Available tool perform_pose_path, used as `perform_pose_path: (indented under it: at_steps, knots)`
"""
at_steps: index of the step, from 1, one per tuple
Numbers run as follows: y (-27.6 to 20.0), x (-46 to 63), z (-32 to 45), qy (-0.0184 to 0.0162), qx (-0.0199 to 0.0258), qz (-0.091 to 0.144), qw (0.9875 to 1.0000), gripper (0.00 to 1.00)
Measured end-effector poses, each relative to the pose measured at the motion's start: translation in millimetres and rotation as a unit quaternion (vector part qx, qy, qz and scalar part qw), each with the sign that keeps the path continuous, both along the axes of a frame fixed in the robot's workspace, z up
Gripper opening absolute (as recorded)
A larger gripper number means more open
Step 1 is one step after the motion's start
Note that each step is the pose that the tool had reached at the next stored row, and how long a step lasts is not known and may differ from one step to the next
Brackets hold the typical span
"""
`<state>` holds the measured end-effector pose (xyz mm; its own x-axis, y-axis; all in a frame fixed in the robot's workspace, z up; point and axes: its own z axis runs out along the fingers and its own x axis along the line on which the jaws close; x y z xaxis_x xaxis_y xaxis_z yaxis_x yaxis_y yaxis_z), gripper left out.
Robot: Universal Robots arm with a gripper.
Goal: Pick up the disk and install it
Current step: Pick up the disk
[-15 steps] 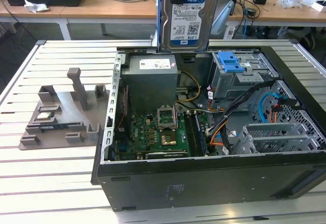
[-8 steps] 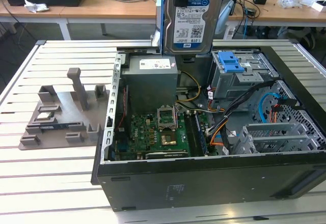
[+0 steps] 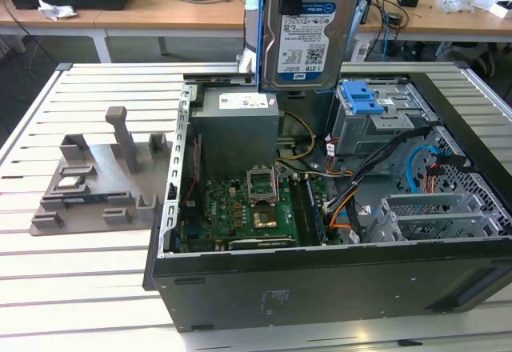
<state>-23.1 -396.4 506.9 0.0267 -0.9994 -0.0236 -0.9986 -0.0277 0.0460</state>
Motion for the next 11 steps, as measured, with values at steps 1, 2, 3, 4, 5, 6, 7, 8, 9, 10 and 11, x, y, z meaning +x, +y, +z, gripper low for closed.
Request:
perform_pose_path:
  at_steps: [1, 2, 3, 4, 5, 6, 7, 8, 9, 10, 11]
  knots:
    - [-1.6, 0.7, 0.0, 0.0000, 0.0000, 0.000, 1.0000, 0.37]
    - [-2.8, 1.2, 0.0, 0.0000, 0.0000, 0.000, 1.0000, 0.37]
    - [-5.8, 2.5, 0.0, 0.0000, 0.0000, 0.000, 1.0000, 0.37]
    - [-9.0, 4.1, 0.0, 0.0000, 0.0000, 0.000, 1.0000, 0.37]
    - [-10.0, 4.6, 0.0, 0.0000, 0.0000, 0.000, 1.0000, 0.37]
    - [-11.1, 5.1, 0.0, 0.0000, 0.0000, 0.000, 1.0000, 0.37]
    - [-13.1, 6.1, 0.0, 0.0000, 0.0000, 0.000, 1.0000, 0.37]
    - [-15.2, 7.2, 0.0, 0.0000, 0.0000, 0.000, 1.0000, 0.37]
    - [-17.0, 8.1, 0.0, 0.0000, 0.0000, 0.000, 1.0000, 0.37]
    - [-18.1, 8.6, 0.0, 0.0000, 0.0000, 0.000, 1.0000, 0.37]
    - [-19.5, 9.3, 0.0, 0.0000, 0.0000, 0.000, 1.0000, 0.37]
